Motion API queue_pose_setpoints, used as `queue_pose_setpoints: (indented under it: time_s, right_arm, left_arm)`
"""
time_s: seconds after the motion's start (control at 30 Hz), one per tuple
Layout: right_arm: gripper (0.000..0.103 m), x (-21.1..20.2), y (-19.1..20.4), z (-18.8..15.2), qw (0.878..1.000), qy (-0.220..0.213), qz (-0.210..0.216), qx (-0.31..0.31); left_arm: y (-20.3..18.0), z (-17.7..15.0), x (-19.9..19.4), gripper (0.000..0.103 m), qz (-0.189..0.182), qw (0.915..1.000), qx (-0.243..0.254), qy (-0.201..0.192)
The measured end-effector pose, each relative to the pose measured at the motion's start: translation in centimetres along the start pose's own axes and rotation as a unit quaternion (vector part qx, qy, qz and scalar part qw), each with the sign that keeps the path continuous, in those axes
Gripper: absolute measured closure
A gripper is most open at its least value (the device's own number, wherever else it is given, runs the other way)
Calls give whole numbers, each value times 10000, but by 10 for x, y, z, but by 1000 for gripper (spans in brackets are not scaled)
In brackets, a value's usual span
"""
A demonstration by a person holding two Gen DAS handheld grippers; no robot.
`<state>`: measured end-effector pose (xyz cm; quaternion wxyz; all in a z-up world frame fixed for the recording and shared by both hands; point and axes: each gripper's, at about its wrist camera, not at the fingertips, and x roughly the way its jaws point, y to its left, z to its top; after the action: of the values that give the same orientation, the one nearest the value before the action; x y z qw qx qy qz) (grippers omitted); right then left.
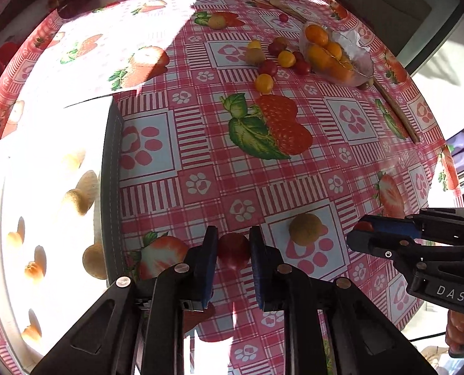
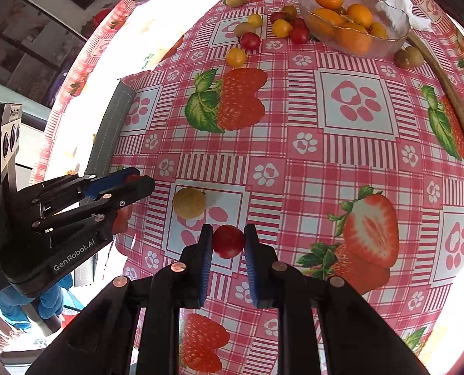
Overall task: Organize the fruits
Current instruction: 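Grasp a red cherry tomato with the left tool while the right tool grasps another, then carry both red tomatoes over the white tray and open both tools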
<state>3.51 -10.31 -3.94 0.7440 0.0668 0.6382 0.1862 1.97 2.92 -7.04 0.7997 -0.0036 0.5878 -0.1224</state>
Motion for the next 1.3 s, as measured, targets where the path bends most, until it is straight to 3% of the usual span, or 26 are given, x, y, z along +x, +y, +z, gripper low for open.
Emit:
queue_pose_setpoints:
  time_s: [0.33, 0.67, 1.07, 1.3]
  right_arm:
    - [81, -8, 16, 15, 9998, 59, 103, -148]
    - [81, -1, 72, 34, 9969, 145, 347, -695]
    - [81, 28, 165, 59, 9857, 343, 631, -1527]
    - [81, 56, 211, 85, 9807, 436, 621, -1804]
  left_arm:
    - [26, -7, -35, 81, 87, 9990, -356, -263]
    - [85, -28, -71, 81, 495, 9918, -1015, -595]
    - [177, -54, -79, 81, 1443, 9689, -1921, -597]
    - [211, -56, -60, 81, 1662, 9584, -2274, -458]
